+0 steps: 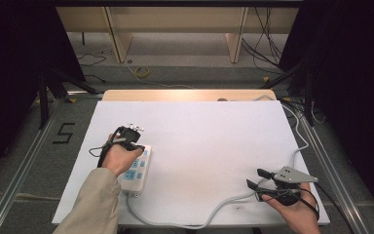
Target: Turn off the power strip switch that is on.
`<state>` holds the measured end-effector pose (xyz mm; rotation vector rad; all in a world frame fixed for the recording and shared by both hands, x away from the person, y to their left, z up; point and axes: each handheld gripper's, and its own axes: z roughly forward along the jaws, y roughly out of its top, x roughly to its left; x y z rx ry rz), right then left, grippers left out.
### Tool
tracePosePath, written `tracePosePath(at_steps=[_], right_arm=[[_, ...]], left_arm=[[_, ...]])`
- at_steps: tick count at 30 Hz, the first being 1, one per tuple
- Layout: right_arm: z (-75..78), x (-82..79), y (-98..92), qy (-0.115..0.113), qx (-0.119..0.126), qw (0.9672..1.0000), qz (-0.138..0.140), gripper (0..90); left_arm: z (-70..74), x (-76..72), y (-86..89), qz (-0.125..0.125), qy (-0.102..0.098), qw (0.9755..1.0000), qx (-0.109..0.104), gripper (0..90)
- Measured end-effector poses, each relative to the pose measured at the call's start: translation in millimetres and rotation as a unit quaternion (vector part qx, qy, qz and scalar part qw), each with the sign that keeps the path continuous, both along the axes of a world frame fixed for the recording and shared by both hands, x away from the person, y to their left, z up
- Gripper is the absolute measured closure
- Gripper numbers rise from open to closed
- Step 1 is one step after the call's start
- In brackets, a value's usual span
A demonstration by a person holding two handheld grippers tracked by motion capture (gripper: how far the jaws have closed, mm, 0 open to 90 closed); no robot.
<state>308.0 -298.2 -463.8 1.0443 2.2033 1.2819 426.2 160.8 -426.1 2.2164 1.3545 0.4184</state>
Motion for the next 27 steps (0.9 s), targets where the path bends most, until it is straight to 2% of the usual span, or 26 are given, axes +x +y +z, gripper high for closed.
tracePosePath(at_steps=[27], right_arm=[[-0.1,0.1,0.0,0.0,-0.003,1.0,0.0,41.2]], left_arm=[[-2.9,8.3,-5.0,0.001,0.011,0.9999,0.009,89.6]])
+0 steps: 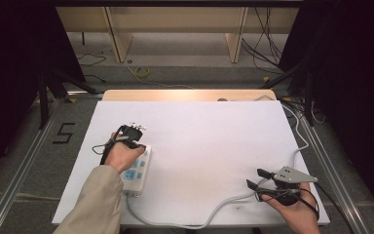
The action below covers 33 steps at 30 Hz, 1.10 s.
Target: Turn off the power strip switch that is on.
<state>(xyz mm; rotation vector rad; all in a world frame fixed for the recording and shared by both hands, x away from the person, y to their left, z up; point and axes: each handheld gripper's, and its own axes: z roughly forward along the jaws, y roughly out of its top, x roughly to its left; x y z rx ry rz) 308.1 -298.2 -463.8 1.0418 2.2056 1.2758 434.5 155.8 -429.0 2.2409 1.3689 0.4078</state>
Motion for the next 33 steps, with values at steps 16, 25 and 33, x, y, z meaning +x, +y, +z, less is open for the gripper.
tracePosePath(at_steps=[16,25,33], right_arm=[[0.0,-0.1,0.2,0.001,-0.001,1.0,0.0,41.2],[-0.2,0.1,0.2,0.0,0.0,1.0,0.001,41.2],[-0.2,0.0,0.3,0.001,0.0,1.0,0.001,41.2]], left_arm=[[-3.0,4.6,-2.9,0.004,0.008,0.9999,0.005,89.5],[-4.5,7.5,-3.8,0.003,0.013,0.9999,0.01,89.6],[-6.3,9.0,-5.8,0.002,0.017,0.9998,0.013,89.6]])
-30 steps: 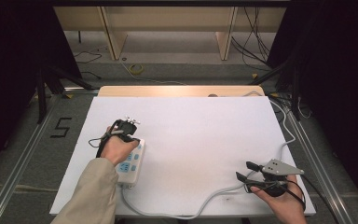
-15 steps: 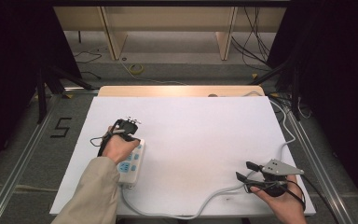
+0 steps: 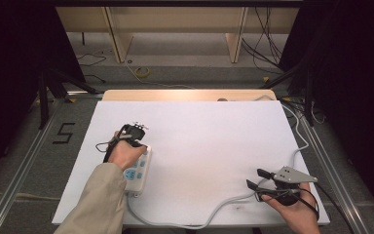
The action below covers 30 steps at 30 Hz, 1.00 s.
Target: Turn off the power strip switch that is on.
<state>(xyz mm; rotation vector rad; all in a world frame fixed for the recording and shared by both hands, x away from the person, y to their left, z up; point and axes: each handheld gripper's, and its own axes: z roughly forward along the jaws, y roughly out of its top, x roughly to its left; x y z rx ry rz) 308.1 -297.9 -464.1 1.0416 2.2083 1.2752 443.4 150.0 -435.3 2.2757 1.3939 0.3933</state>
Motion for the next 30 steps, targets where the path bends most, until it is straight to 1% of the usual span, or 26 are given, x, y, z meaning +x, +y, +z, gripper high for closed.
tracePosePath(at_steps=[30], right_arm=[[0.0,0.0,0.1,-0.001,-0.002,1.0,0.001,41.3]], left_arm=[[-5.1,4.2,-4.2,0.001,0.01,0.9999,0.01,89.5]])
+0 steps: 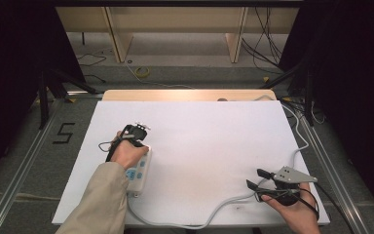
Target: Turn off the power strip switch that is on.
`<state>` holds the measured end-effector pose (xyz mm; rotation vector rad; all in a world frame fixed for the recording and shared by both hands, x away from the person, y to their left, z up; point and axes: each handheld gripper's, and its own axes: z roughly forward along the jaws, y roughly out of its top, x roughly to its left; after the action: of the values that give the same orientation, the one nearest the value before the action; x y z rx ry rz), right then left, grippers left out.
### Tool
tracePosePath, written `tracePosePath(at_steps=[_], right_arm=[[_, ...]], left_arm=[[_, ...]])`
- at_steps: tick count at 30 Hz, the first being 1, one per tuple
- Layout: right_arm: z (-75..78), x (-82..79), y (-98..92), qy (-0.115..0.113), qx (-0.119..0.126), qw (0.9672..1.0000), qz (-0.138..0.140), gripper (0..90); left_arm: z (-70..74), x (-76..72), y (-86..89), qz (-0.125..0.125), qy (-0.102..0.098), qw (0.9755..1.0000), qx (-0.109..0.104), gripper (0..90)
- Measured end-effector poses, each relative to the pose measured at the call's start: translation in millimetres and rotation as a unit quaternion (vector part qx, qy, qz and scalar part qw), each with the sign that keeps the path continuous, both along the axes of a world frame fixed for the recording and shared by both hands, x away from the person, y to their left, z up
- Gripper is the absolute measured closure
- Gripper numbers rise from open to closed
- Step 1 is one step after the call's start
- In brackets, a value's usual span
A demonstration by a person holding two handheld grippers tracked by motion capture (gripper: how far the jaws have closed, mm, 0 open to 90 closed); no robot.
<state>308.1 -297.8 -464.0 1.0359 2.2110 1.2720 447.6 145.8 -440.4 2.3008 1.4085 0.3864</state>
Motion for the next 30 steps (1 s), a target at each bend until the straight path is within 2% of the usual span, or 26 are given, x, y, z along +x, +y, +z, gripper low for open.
tracePosePath(at_steps=[16,30], right_arm=[[-0.3,0.2,0.1,0.001,-0.002,1.0,0.001,41.3],[-0.2,0.1,0.6,0.001,-0.003,1.0,0.003,41.3]], left_arm=[[-0.9,1.3,-1.1,0.002,0.006,1.0,0.004,89.5],[-0.7,0.8,-5.5,0.002,0.004,0.9998,0.021,89.5]])
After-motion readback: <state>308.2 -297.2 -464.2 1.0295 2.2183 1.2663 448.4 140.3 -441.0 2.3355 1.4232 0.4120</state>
